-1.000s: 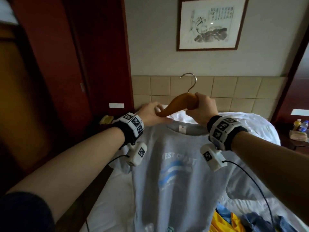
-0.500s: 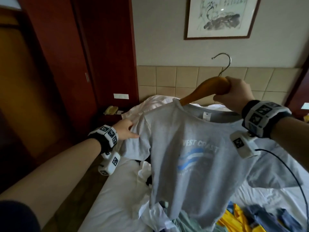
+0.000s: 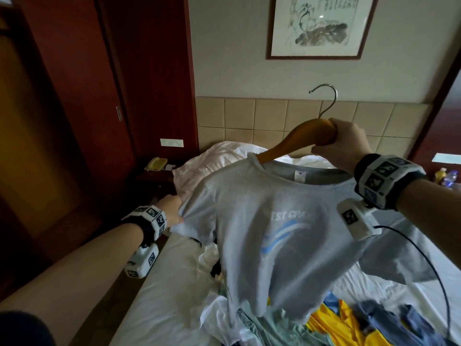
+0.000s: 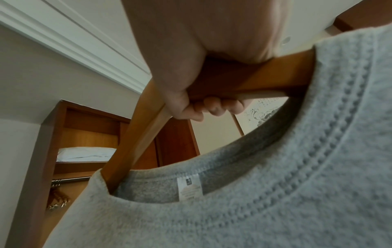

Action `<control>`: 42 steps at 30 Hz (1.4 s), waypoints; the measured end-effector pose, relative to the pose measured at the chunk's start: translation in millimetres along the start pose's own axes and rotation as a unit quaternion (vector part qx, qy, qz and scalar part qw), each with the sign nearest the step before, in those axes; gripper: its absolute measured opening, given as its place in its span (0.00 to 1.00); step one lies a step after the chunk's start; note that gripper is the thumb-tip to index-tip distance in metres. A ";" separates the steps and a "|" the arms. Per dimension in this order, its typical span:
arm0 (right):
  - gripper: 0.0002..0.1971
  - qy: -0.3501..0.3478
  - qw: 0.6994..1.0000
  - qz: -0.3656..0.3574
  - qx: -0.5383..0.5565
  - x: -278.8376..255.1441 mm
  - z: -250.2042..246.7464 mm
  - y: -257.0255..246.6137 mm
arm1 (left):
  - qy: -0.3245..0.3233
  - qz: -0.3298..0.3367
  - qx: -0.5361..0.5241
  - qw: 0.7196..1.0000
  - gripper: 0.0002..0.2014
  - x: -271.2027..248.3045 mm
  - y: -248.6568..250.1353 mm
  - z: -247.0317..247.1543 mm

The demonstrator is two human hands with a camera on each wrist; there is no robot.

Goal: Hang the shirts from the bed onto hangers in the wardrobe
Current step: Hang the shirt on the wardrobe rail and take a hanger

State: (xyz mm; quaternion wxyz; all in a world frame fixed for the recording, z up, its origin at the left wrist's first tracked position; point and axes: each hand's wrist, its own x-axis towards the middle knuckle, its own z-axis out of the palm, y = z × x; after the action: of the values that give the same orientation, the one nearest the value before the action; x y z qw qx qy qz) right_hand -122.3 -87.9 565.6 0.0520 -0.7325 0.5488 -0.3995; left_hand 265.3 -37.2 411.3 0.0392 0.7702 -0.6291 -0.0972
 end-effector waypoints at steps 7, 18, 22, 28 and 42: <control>0.14 0.006 1.000 0.015 0.011 -6.6 11.9 -9.1 | 0.035 0.164 -0.179 0.969 0.48 -18.7 20.9 -54.3; 0.13 -0.036 0.998 -0.013 0.042 -11.9 40.8 -68.9 | 0.137 0.299 -0.232 0.915 0.31 -27.0 84.4 -102.1; 0.14 -0.037 0.998 -0.009 0.052 -14.7 35.0 -66.1 | 0.138 0.334 -0.220 0.906 0.34 -37.2 53.8 -106.4; 0.14 -0.043 0.997 -0.010 0.065 -21.7 32.1 -71.0 | 0.266 0.333 -0.186 0.885 0.20 -57.6 63.3 -95.8; 0.14 -0.077 0.995 -0.044 0.045 -27.1 21.7 -60.5 | 0.181 0.421 0.044 0.888 0.02 -78.9 95.9 -132.6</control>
State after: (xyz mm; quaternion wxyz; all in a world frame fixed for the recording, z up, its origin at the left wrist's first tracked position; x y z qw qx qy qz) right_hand -64.4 -49.1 567.8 0.1091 -0.7814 0.4917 -0.3684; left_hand 184.6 11.9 566.4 0.1552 0.4378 -0.8802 0.0973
